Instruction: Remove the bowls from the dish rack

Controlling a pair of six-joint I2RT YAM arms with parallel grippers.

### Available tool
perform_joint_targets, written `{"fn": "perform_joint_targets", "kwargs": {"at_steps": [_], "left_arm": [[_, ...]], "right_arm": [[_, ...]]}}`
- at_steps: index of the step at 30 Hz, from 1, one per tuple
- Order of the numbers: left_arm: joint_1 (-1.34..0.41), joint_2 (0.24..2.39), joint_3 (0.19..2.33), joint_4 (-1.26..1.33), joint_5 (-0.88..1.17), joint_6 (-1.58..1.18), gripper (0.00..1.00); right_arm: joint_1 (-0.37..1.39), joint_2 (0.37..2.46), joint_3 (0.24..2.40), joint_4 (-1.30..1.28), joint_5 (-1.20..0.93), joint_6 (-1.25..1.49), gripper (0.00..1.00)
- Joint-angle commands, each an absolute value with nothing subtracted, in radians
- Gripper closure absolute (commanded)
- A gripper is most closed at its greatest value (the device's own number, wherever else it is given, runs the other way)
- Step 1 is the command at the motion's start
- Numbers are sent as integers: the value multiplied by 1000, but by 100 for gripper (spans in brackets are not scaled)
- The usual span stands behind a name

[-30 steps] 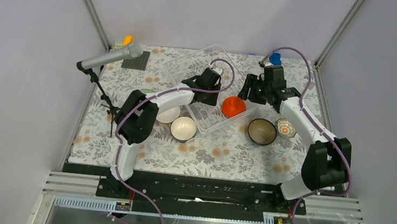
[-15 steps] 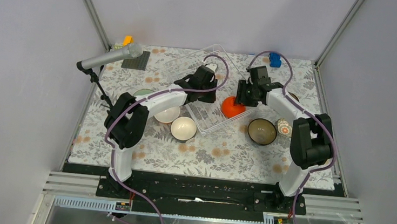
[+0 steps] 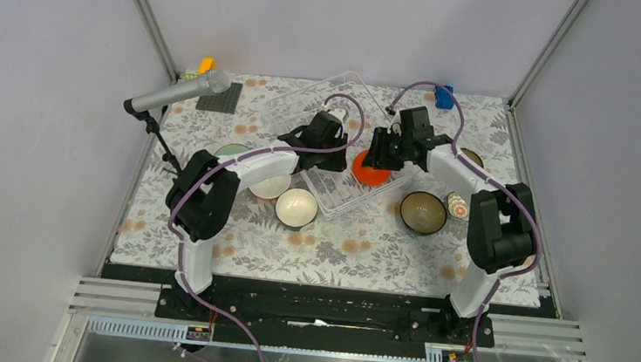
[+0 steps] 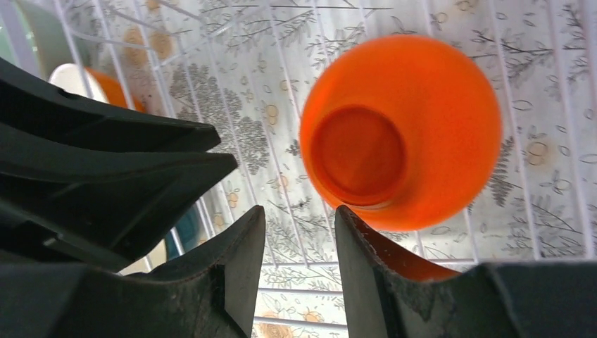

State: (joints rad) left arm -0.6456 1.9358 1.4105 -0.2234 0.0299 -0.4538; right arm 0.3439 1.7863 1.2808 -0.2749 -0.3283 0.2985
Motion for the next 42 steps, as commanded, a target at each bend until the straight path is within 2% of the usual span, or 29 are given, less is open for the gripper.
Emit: {"fn": "perform_joint_targets", "kwargs": {"at_steps": [1,9,15,19,23,26,29,32,36,40,42], "left_arm": [[-637,1833,1360,-124,49,-479,66],[-637,1886,1401,-51,152,-522,37],[-638,1974,1480,-12,214,-563,34],[-638,2030,1538,-30,215,-555,28],[-635,2078,1580,-87,177,-535,30],[-633,2084,1574,-107,148,-527,43],[-634,2075,1542,-114,124,-519,51],[-634,2060,1505,-116,121,-514,58],[-634,2016,1427,-84,114,-512,61],[-633,1990,1388,-77,110,-508,61],[-632,1987,1379,-74,113,-506,61]], "right_arm": [[353,1744,1279,-209,-427,322,51],[323,1643,1284,-230,-164,341,49],[277,1654,1291,-226,-145,351,50],[272,1664,1293,-225,-146,345,50],[273,1667,1292,-220,-152,343,49],[273,1664,1284,-196,-179,338,47],[273,1684,1301,-203,-211,322,33],[273,1702,1316,-210,-240,309,30],[273,1737,1341,-226,-295,292,21],[271,1763,1359,-241,-304,281,2],[263,1767,1361,-238,-311,283,0]]}}
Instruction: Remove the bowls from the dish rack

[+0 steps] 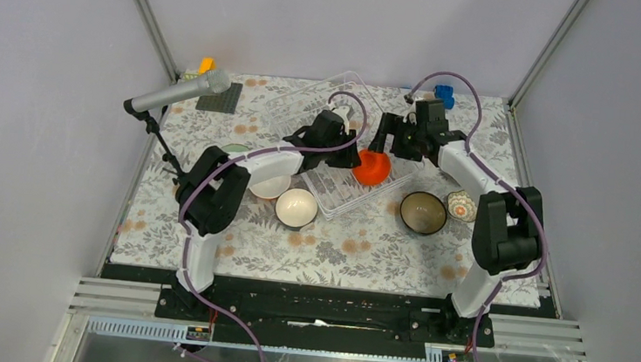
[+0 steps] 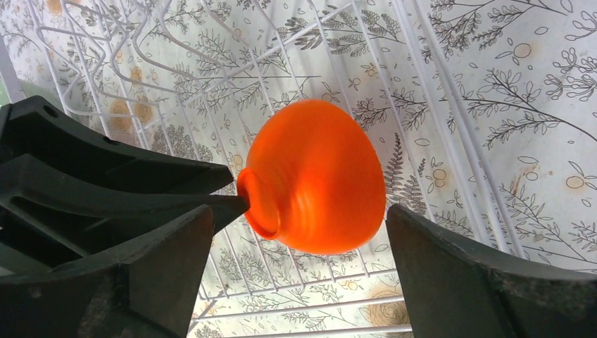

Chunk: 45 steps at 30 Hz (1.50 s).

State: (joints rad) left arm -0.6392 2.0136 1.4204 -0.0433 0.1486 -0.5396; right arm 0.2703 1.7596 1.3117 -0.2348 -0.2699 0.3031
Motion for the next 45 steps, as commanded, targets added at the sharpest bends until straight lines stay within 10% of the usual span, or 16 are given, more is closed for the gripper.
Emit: {"fn": "perform_joint_targets", "kwargs": {"at_steps": [1,15,32,45], "left_arm": [[-632,1987,1378,-76,115,-505,61],[-631,1995,1368,-76,115,-501,62],[-624,1845,1359,-144,92,-482,57],[-624,1575,1272,-243,40,-478,45]], "right_arm": [[258,1772,1363,-235,-329,282,0],[192,1903,1370,-189,-522,351,4],[173,1877,1332,-39,-793,479,94],[172,1816,1457,-46,-847,573,100]]}}
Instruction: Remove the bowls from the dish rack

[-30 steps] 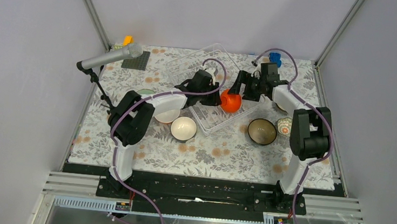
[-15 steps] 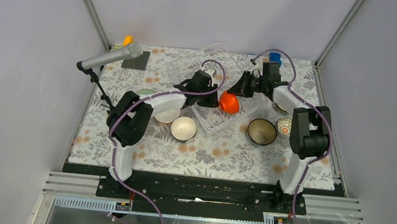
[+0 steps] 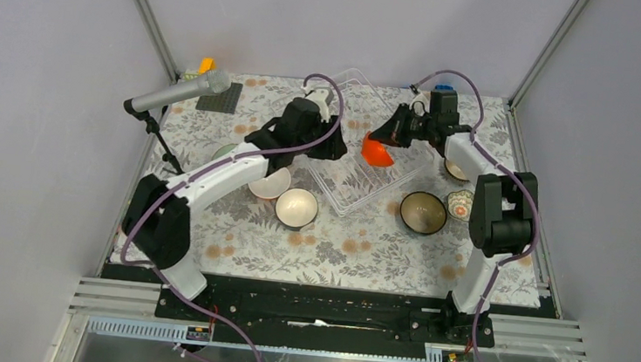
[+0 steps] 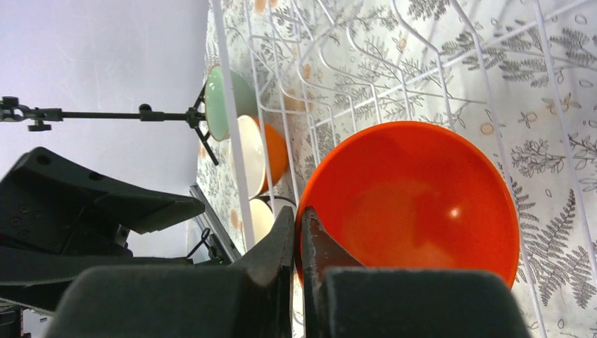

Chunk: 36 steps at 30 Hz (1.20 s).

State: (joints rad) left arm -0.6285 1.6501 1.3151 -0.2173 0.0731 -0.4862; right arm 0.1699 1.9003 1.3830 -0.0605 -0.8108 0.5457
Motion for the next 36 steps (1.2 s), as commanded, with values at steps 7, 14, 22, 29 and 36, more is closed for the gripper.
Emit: {"fn": "perform_joint_targets", "kwargs": {"at_steps": [7,14,22,29,36], "left_arm": [[-624,1415,1163,-254,-27,-487,32],[-624,1277,1023,-191,-82,-507,30],[-624,1170,914,-137,-116,-506,29],[-624,1109,846,-120,-144,-510,29],[-624,1089,797,-107,-140,-529,29]], "right_arm": [[173,1701,1553,-312,-539,376,100],[172,1629,1599,-415,-120,202,100],[160,1807,1775,-485,141,158,100],[158,1977,1906,-489,207,147,100],[158,2103,1965,-473,260,120,100]]}}
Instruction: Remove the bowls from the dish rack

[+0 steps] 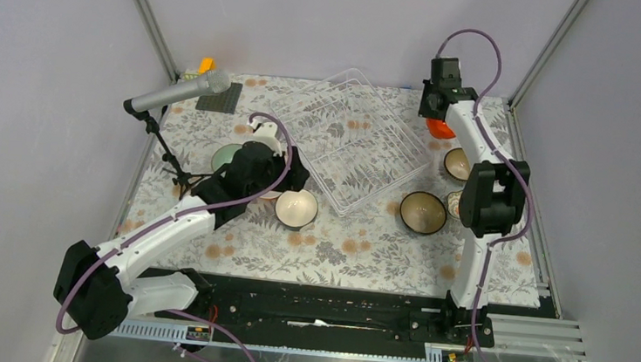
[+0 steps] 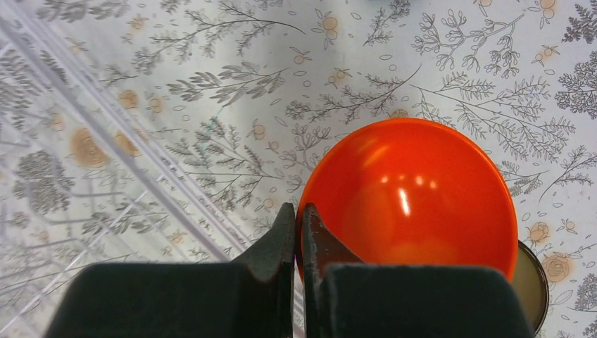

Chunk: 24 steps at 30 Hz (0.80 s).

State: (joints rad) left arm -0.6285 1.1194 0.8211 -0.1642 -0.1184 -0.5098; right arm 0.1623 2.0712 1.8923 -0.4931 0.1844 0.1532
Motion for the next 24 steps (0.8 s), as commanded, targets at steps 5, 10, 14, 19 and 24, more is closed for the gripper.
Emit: {"fn": "perform_joint_targets", "kwargs": {"at_steps": [5,10,14,19,24], "left_arm": [[-624,1057,764,-103,-158,-537,29],[-624,1038,747,-107,-170,-555,29],[-624,1022,731,-94,-178,-564,29],[-624,1018,722,-93,-195,-569,29],[-623,1006,702,-87,-219,-580,29]], "right_arm": [[159,2172,1974,-449,280,104,100],[159,2191,1897,-347,246,97,100],[167,2223,1890,-315,240,69,98],[184,2249,1865,-273,305,42,96],[185,2231,1832,-254,302,45,73]]}}
